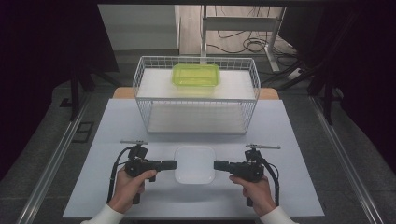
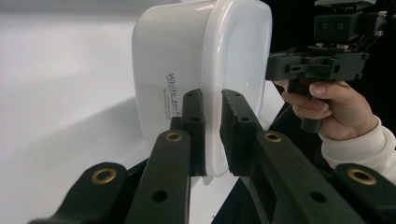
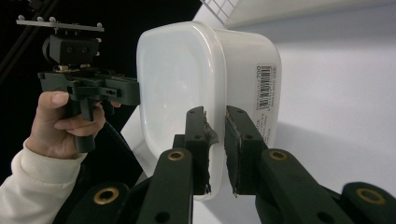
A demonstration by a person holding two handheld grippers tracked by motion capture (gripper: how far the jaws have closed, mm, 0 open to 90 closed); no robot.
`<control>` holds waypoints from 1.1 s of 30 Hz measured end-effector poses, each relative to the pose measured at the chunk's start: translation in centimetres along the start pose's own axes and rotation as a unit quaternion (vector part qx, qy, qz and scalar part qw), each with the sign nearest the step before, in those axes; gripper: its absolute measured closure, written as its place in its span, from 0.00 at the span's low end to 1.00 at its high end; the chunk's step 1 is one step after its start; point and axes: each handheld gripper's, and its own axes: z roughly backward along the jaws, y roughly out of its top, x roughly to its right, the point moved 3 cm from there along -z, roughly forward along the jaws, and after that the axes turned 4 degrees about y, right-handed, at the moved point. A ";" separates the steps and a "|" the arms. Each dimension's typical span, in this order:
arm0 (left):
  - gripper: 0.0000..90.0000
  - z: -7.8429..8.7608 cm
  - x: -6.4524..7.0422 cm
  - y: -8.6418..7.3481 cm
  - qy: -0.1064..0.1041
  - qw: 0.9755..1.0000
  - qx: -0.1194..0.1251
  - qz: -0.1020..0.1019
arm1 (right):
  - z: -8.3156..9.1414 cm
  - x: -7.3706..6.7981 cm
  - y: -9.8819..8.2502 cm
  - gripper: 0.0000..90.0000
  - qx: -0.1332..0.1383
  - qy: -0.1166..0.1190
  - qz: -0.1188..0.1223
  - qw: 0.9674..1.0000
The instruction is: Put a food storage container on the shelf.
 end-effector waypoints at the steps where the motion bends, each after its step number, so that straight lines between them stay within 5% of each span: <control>1: 0.89 0.1 0.2 0.1 -0.001 1.000 0.001 -0.005 | 0.1 -0.2 0.1 0.88 0.000 0.000 0.006 1.000; 22: 0.90 2.5 4.1 5.5 -0.003 0.997 0.045 -0.070 | 2.6 -3.9 5.1 0.88 0.047 -0.011 0.081 0.996; 33: 0.90 3.7 5.3 7.4 -0.006 0.995 0.060 -0.084 | 3.4 -5.5 7.4 0.88 0.060 -0.007 0.103 0.993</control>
